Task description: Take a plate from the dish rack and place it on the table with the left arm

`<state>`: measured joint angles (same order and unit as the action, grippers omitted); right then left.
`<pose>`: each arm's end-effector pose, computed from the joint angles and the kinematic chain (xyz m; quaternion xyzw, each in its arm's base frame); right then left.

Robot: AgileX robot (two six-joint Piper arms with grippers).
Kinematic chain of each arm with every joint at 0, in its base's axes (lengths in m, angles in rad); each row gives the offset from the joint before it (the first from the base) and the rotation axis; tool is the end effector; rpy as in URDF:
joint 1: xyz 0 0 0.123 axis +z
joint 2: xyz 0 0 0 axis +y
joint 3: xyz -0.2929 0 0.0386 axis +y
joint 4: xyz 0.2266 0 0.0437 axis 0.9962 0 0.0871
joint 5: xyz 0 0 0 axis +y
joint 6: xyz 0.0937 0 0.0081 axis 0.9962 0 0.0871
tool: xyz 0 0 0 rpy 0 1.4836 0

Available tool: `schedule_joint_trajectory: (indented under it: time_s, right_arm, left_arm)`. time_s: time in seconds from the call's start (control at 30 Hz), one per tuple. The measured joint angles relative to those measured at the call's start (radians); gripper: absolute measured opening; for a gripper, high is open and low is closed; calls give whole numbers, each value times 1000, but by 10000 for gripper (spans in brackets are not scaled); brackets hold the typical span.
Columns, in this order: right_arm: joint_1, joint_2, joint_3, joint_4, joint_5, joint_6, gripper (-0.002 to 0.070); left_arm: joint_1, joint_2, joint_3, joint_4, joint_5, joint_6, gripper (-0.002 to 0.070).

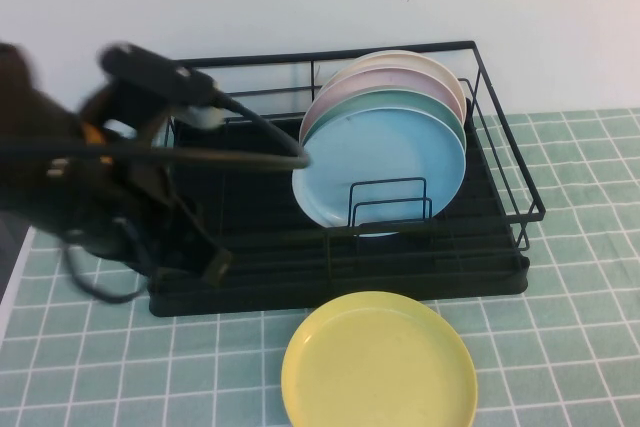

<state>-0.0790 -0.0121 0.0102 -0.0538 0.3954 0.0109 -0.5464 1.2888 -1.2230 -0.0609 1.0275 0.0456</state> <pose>0.0226 -0.0037 0.1738 0.0223 0.8062 -0.0431 0.5896 0.1981 -0.1262 0.3644 0.2725 0.9205 -0.0975 0.2625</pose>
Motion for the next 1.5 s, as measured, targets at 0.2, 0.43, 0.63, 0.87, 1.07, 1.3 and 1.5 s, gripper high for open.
schedule_joint_trajectory:
  time_s: [0.2,0.43,0.63,0.87,1.07,1.3,1.5]
  right_arm:
    - [0,0,0,0,0,0,-2]
    - [0,0,0,0,0,0,-2]
    - [0,0,0,0,0,0,-2]
    - [0,0,0,0,0,0,-2]
    - [0,0,0,0,0,0,-2]
    - [0,0,0,0,0,0,-2]
    - [0,0,0,0,0,0,-2]
  left_arm:
    - [0,-282,0,2,2,13,13]
    - [2,-538,118,-5,-105,-29,1]
    - [2,-599,196,-15,-101,-33,-1]
    - [2,-599,199,-31,10,-33,-1]
    - [2,-601,199,-9,44,-33,-1]
    - [119,-658,220,42,1,-35,-2]
    - [371,-822,377,49,-114,-35,-2]
